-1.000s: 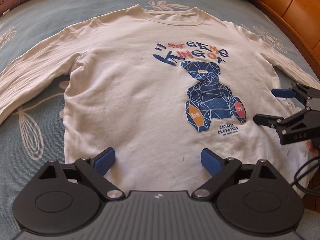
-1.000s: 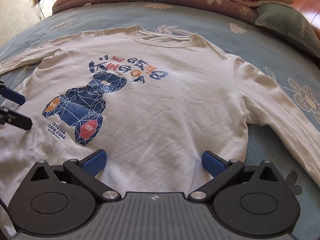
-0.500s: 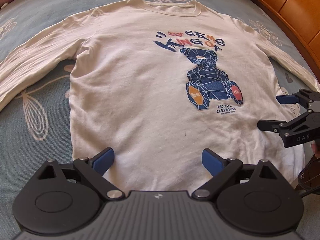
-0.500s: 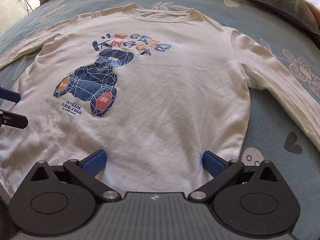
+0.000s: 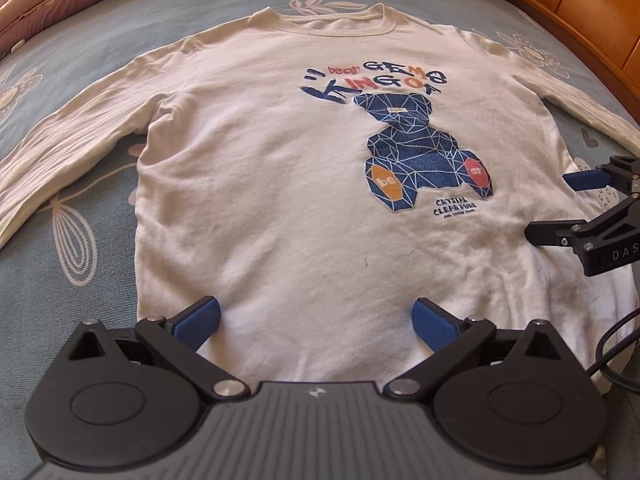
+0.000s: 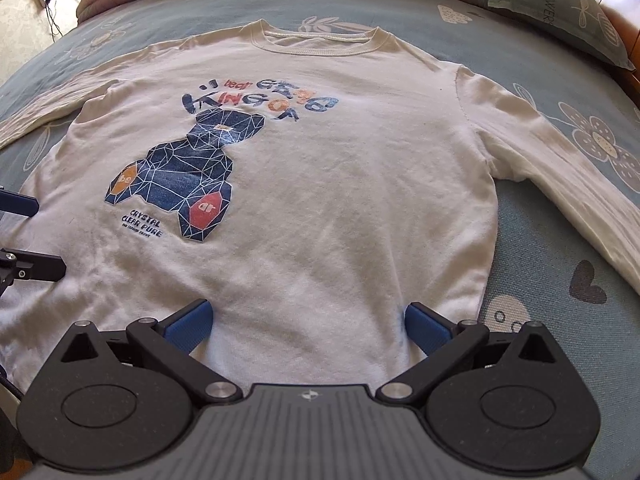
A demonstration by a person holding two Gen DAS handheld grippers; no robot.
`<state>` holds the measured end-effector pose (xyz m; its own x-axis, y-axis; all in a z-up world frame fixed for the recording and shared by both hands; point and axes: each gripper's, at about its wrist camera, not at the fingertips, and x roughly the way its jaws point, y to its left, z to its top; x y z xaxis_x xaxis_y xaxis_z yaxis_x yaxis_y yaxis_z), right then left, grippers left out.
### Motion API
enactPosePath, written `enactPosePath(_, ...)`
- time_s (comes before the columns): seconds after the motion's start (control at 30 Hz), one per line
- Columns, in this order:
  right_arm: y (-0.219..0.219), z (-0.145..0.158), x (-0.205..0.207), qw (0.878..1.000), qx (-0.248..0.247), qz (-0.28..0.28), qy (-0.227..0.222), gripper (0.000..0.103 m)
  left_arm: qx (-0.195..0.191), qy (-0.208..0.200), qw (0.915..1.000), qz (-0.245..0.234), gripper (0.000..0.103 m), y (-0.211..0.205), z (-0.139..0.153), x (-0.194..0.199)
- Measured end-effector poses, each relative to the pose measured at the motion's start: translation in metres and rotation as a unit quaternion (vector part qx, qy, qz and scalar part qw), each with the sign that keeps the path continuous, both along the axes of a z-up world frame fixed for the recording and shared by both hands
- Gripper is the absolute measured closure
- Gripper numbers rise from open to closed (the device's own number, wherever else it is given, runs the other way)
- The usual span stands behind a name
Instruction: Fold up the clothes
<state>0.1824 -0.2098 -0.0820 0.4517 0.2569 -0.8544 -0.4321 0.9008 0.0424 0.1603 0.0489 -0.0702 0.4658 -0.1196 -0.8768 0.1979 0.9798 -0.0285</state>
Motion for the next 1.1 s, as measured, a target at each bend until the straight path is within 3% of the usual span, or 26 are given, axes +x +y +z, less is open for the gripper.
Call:
enactPosePath(0.2,-0.002,-0.002,-0.009,0.999,0.010,-0.001,-0.031,0.000,-0.005,-0.050,0.9987,0.006,0.001,-0.001,-0.003,-0.019)
enactPosePath(0.33,-0.008,-0.003,-0.026,0.997,0.027,-0.009,-0.077,0.000,0.005,-0.107,0.9942,0.006,0.001,-0.005,-0.002,-0.046)
enactPosePath(0.43,-0.014,0.014,-0.058,0.991,0.046,-0.031,-0.124,0.000,0.021,-0.143,0.9894,0.010,0.001,-0.012,0.006,-0.071)
enactPosePath(0.53,-0.014,0.020,-0.088,0.991,0.065,-0.035,-0.113,0.000,-0.008,-0.136,0.9906,-0.001,0.001,-0.020,0.007,-0.087)
enactPosePath(0.63,-0.003,0.007,-0.105,0.991,0.046,-0.020,-0.127,0.000,0.001,-0.149,0.9885,-0.025,0.001,-0.032,-0.002,-0.092)
enactPosePath(0.77,0.007,-0.010,-0.117,0.990,0.025,-0.022,-0.137,0.000,-0.002,-0.141,0.9901,0.000,0.001,-0.037,-0.019,-0.094)
enactPosePath(1.1,0.008,-0.009,-0.114,0.992,0.023,-0.039,-0.121,0.000,-0.008,-0.146,0.9891,0.020,0.001,-0.036,-0.020,-0.101)
